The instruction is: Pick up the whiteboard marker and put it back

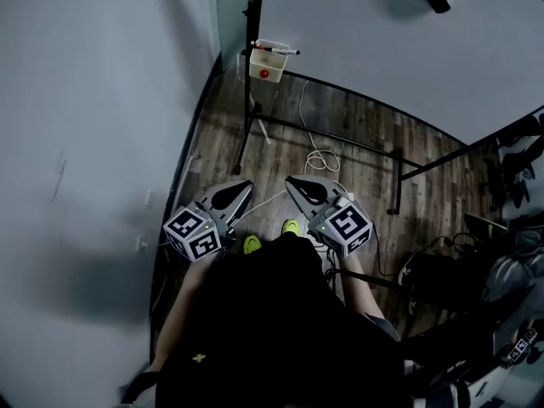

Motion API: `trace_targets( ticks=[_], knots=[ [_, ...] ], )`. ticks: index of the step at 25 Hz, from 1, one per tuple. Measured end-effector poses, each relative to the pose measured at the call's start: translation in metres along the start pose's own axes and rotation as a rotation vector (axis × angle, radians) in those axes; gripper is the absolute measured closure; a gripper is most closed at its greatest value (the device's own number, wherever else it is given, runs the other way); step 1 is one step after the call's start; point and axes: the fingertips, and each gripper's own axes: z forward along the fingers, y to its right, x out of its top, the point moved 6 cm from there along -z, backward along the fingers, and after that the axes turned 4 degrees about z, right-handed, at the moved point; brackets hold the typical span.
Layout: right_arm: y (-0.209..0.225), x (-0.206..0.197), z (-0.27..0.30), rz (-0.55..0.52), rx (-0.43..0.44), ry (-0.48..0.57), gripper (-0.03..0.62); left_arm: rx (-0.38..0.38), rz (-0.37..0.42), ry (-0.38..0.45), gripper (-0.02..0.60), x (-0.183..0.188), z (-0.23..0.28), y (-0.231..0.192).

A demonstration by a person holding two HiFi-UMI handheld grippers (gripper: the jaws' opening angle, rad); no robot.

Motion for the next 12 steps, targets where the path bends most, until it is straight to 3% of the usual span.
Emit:
trace_targets(
  ticks=[6,12],
  knots=[
    [0.021,-0.004,0.014,0.031,-0.006,0.008,0.595,-0.004,-0.005,0.006,0.561,0.003,0.011,-0.018],
    [0.011,-0.001,0.008,0.026,-0.020,-0.004,0.595,-0.016,0.016,0.018,0.561,0.009,0.000,-0.010]
  ],
)
